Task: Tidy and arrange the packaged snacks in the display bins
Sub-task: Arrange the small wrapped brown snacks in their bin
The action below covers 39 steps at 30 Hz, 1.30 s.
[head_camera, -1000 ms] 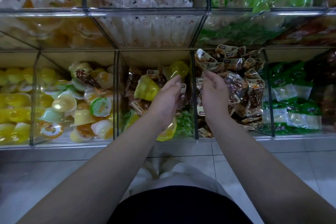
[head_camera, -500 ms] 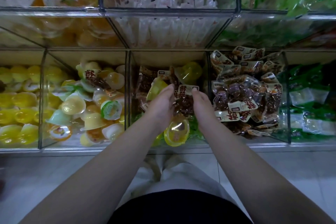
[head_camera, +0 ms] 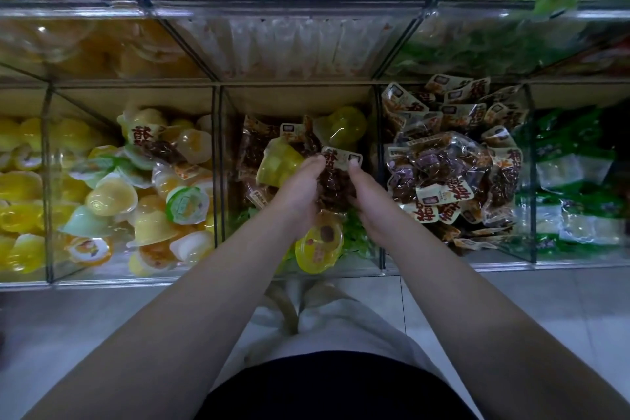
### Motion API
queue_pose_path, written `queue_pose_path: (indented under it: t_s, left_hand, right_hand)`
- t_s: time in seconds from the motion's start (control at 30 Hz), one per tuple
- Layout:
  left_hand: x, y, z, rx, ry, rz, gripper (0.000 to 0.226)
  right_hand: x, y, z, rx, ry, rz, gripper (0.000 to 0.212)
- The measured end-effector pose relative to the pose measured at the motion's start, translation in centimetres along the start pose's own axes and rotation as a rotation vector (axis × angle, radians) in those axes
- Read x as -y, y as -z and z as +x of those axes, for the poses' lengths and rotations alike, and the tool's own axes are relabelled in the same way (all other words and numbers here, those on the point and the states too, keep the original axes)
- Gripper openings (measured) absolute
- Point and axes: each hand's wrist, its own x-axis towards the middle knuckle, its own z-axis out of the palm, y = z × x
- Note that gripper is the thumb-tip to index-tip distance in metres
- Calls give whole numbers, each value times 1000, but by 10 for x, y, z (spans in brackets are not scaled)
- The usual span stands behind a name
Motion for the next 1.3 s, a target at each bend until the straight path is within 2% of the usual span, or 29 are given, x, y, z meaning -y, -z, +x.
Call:
queue_pose_path:
  t_s: [0.07,0.17,0.37,0.57,0.73,0.83,1.1,1.3]
  left_hand:
    - [2,-1,2,-15,-20,-4,23]
    - [3,-3,2,-45,-44,-10,20]
    - [3,-5,1,-69,-109,8,18]
    - [0,4,-3,-75,-114,67,37]
    - [3,5,-8,-61,-153,101,21]
    - [5,4,-11,-81,-183,118,26]
    - [2,-15,-22,-16,-190,40,21]
    - [4,-43,-27,39,-238,59,22]
  right_hand:
    - [1,2,-3,29,19,28,60]
    - [-4,5,-1,58,63,50,49]
    - [-9,7,-3,64,109,177,42]
    - [-10,8,-7,82,108,242,42]
    - [-8,15,-16,129,154,281,39]
    - [-2,20,-24,142,192,266,34]
    - [26,47,-48,16,315,135,31]
    - [27,71,-56,-54,373,161,29]
